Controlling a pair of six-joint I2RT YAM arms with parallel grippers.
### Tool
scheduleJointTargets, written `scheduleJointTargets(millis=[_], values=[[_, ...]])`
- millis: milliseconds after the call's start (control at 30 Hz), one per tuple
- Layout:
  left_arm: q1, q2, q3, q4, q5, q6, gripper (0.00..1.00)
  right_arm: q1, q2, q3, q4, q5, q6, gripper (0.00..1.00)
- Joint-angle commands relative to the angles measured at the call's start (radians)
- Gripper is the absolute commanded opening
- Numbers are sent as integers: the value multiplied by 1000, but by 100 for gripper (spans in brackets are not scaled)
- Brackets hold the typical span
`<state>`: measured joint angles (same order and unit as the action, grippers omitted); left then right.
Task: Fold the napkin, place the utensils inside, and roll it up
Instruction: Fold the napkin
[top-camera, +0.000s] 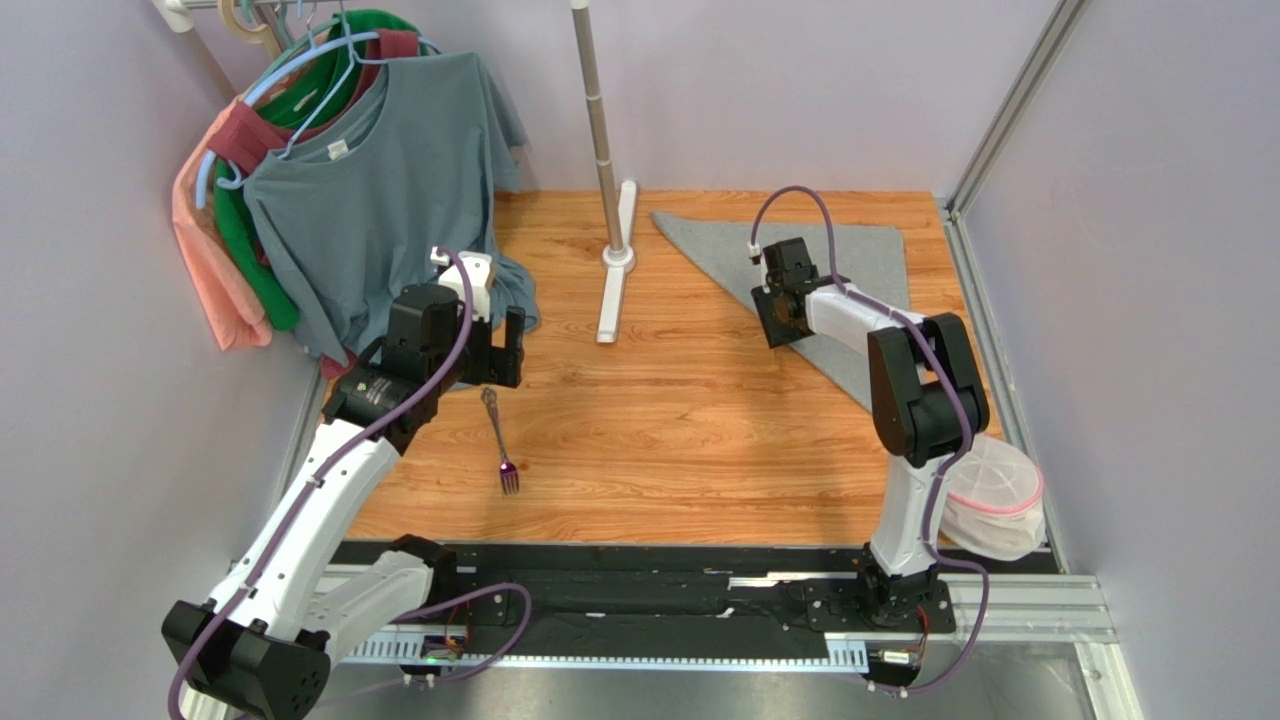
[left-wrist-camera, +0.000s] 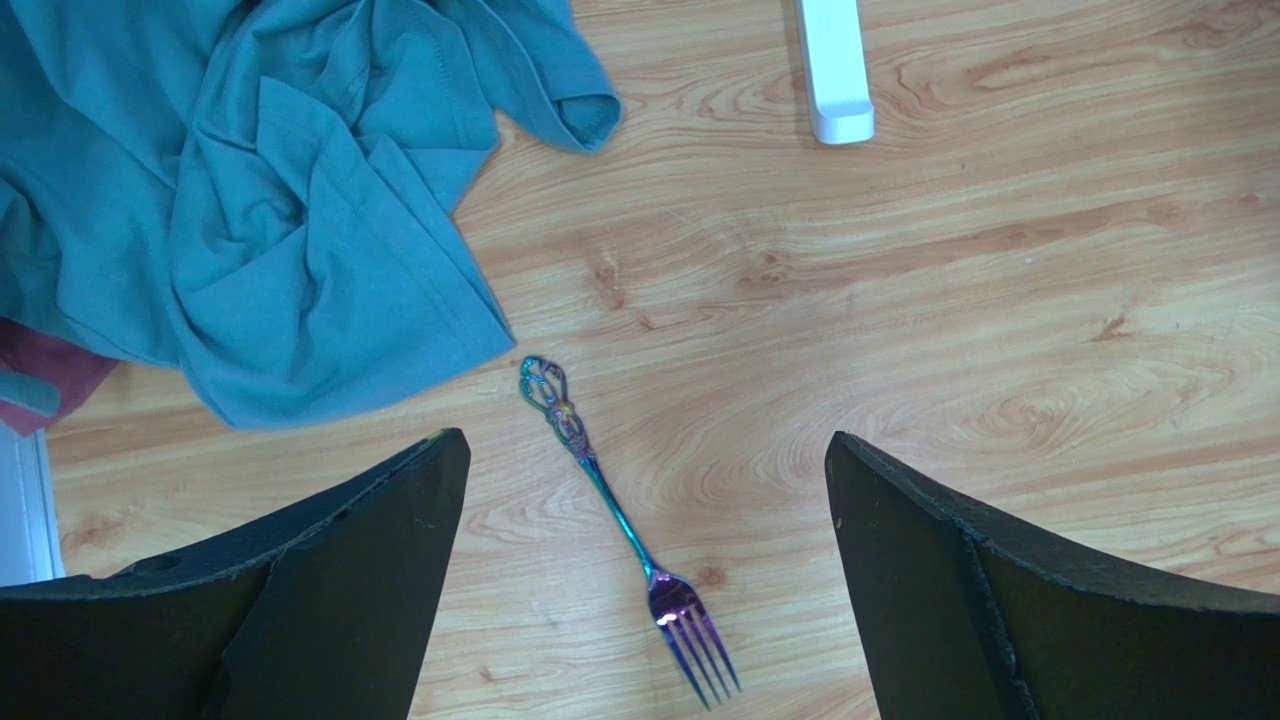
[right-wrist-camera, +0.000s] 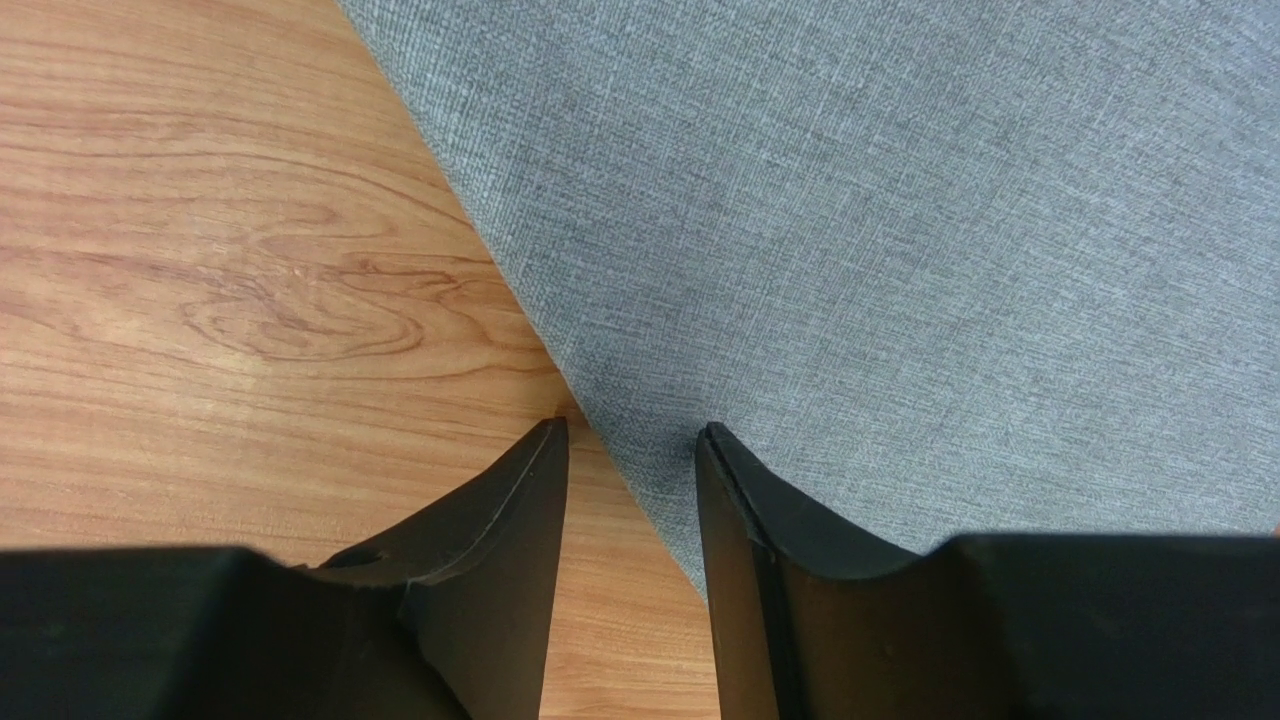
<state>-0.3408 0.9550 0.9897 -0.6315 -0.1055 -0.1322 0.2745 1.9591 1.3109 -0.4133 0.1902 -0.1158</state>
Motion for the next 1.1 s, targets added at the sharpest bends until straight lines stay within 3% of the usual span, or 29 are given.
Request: scheduleJointTargets(millis=[0, 233, 500, 600, 733, 1067], values=[[-4, -21, 1, 26, 4, -7, 98, 8, 17, 14, -24, 23, 10, 40], [-4, -24, 1, 27, 7, -9, 98, 8, 38, 25, -50, 77, 15, 31], [-4, -36, 0, 29, 10, -10, 98, 8, 60, 56, -90, 28, 4, 22], [-4, -42, -2, 29, 15, -12, 98, 6, 75, 80, -111, 8, -4, 16], [-4, -50, -2, 30, 15, -10, 98, 8, 83, 116, -162, -28, 7, 0], [-6, -78, -3, 32, 17, -17, 98, 72, 61, 157, -223, -55, 183, 0]])
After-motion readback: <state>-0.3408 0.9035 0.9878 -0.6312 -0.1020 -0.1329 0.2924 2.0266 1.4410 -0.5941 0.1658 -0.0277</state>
